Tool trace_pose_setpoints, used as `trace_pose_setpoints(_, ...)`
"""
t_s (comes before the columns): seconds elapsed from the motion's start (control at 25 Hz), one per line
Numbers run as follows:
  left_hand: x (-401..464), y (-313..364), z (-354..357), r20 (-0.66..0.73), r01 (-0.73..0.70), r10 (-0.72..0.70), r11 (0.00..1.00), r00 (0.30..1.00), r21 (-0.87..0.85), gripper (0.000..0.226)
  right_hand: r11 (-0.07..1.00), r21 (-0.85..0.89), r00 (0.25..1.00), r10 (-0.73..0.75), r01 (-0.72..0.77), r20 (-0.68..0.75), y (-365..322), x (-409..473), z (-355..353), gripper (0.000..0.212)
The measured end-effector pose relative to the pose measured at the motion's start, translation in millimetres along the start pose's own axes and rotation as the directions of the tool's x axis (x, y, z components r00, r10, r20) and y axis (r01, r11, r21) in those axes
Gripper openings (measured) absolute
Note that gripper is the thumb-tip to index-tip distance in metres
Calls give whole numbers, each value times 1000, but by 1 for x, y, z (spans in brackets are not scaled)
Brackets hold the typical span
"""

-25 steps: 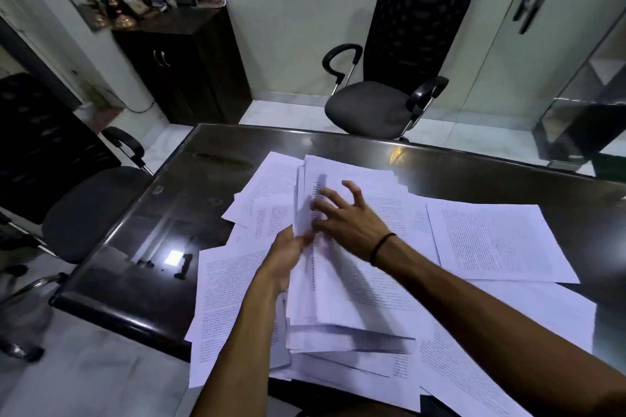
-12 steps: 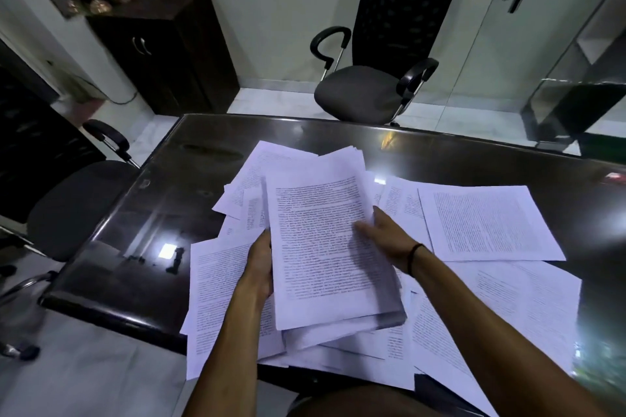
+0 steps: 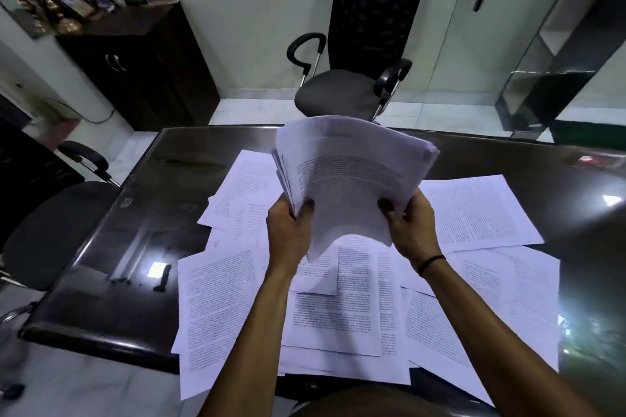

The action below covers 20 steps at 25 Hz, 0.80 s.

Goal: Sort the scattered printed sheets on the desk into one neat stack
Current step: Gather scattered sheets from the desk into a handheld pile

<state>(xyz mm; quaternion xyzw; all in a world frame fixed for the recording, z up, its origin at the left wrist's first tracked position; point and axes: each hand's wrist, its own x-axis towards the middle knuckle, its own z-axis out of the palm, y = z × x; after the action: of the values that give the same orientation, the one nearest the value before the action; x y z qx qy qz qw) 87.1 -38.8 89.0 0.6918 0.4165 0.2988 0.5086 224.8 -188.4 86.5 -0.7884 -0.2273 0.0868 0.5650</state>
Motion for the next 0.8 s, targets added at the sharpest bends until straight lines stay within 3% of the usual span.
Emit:
trace_pose_setpoints(0.08, 1, -5, 6, 20, -9, 9, 1000, 1000, -9, 20, 999, 13, 1000, 30, -30, -7, 1, -4, -6, 15)
trace_pose_setpoints(0.16, -2, -11, 7, 62, 21, -19, 999, 998, -26, 18, 991, 80, 994, 106, -105, -15, 9, -9, -9, 30)
trace_pose_setpoints(0.28, -10, -5, 10, 20, 10, -7, 985, 1000, -170, 33, 938, 324, 980, 169, -126, -109, 10, -17, -9, 58)
trace_pose_setpoints(0.4, -10, 14, 14, -43, -12, -1, 951, 999, -309, 42, 877, 476, 967, 176, -69, -183, -9, -16, -7, 61)
trace_pose_setpoints(0.52, -7, 31, 20, -151, -29, -26, 935, 988, -353, 63, 855, 516, 947, 208, -55, -245, -26, -8, -1, 56)
trace_pose_setpoints(0.68, 1, 31, 24, -228, 64, -130, 959, 965, -278, 29, 908, 378, 897, 309, -179, -318, -25, -1, 10, 36)
trace_pose_setpoints(0.8, 2, 26, 24, -237, 19, -76, 972, 969, -235, 13, 915, 346, 911, 308, -205, -276, -20, -2, 13, 36)
